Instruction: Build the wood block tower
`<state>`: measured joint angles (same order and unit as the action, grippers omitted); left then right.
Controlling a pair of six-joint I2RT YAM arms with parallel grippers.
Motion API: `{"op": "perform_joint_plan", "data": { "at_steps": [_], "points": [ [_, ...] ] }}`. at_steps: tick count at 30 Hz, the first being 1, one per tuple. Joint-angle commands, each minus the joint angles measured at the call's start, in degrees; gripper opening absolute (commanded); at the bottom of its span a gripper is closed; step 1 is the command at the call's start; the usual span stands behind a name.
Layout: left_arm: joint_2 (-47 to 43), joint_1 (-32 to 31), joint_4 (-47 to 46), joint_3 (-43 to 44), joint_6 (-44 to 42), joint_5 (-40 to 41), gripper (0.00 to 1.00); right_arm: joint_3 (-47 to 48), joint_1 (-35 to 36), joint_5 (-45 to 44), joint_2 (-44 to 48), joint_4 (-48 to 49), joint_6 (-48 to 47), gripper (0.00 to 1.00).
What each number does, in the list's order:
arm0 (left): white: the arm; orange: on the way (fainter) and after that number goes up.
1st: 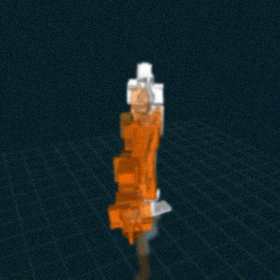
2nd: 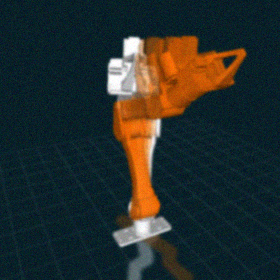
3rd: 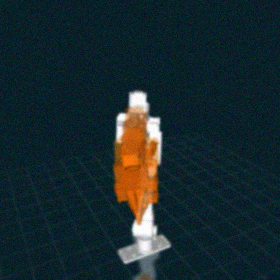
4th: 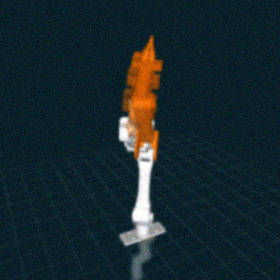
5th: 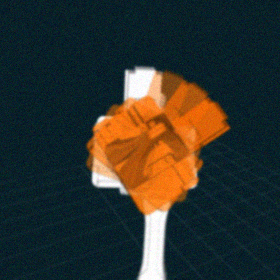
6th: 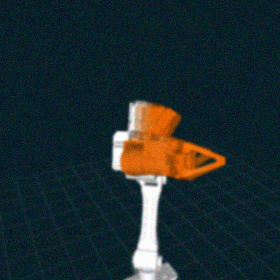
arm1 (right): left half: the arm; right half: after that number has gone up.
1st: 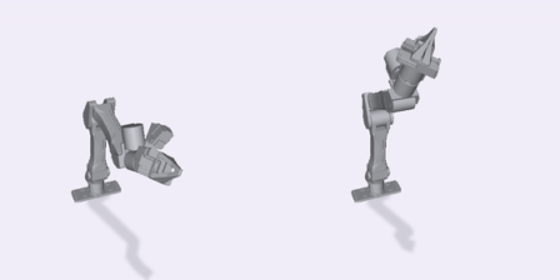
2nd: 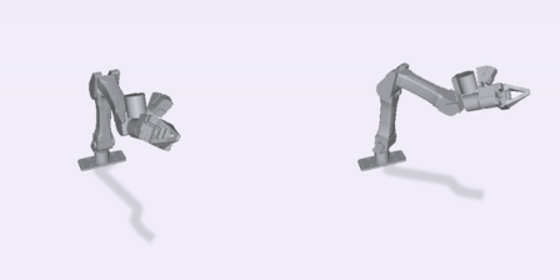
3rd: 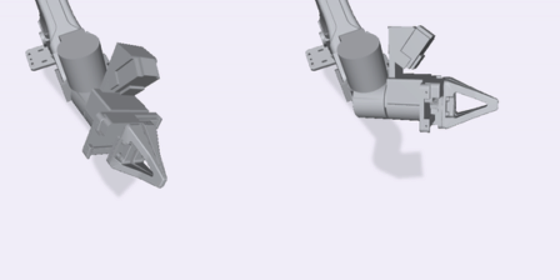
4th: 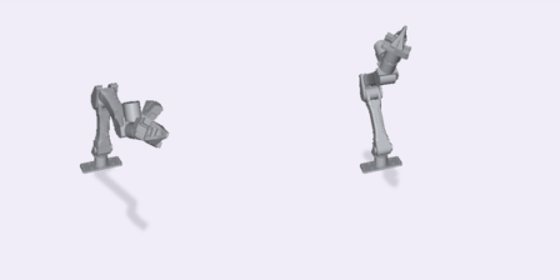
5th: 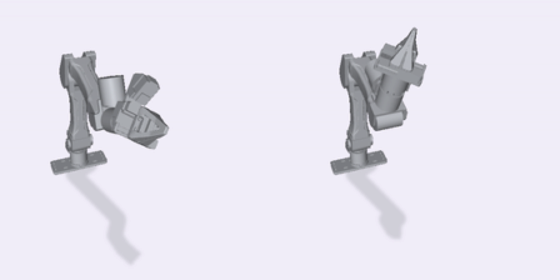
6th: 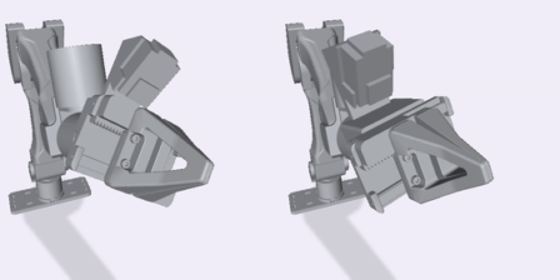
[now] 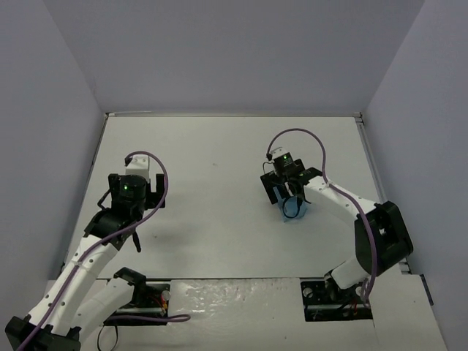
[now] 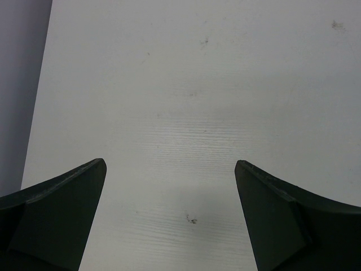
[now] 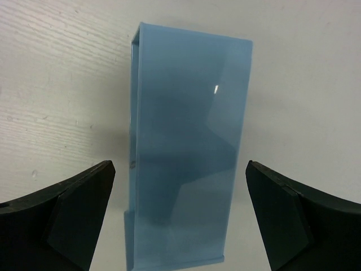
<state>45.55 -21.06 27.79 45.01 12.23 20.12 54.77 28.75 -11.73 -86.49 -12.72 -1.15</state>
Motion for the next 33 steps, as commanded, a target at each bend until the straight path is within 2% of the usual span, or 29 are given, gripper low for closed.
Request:
{"op": "perform_joint_plan", "data": {
  "at_steps": [1, 6, 8, 13, 16, 20, 21, 26, 33],
  "points": [
    [0.85, -0.12, -1.69, 3.33, 0.43, -0.6, 0.97, 2.7, -4.97, 8.33, -2.56, -0.29, 0.03, 1.0],
    [1.12, -0.12, -1.77, 3.41, 0.43, -0.61, 0.97, 3.44, -5.99, 9.03, -4.41, -0.29, -0.9, 0.98],
    [1.27, -0.12, -1.78, 3.39, 0.45, -0.76, 0.97, 3.75, -5.99, 10.24, -4.74, -0.36, -1.56, 0.9],
    [1.64, -0.12, -1.69, 3.5, 0.43, -0.96, 0.97, 4.18, -5.9, 11.2, -4.24, -0.38, -2.84, 0.57],
    [1.82, -0.12, -1.77, 3.45, 0.38, -1.08, 0.97, 4.47, -4.97, 10.67, -3.37, -0.43, -3.46, 0.29],
    [1.91, -0.12, -1.69, 3.59, 0.25, -1.13, 0.97, 4.73, -0.54, 4.71, -2.03, -0.47, -4.28, 0.14],
    [1.91, -0.12, -1.77, 3.59, 0.25, -1.13, 0.97, 4.9, -0.45, 4.61, -1.76, -0.47, -4.55, 0.13],
    [1.9, -0.12, -1.52, 3.59, 0.25, -0.88, 0.97, 5.51, 8.26, -8.78, -2.63, -0.38, -5.87, 0.01],
    [2.0, -0.12, -1.51, 3.5, 0.34, -0.69, 0.97, 4.82, 12.37, -17.97, -5.26, -0.29, -6.94, 0.0]
  ]
}}
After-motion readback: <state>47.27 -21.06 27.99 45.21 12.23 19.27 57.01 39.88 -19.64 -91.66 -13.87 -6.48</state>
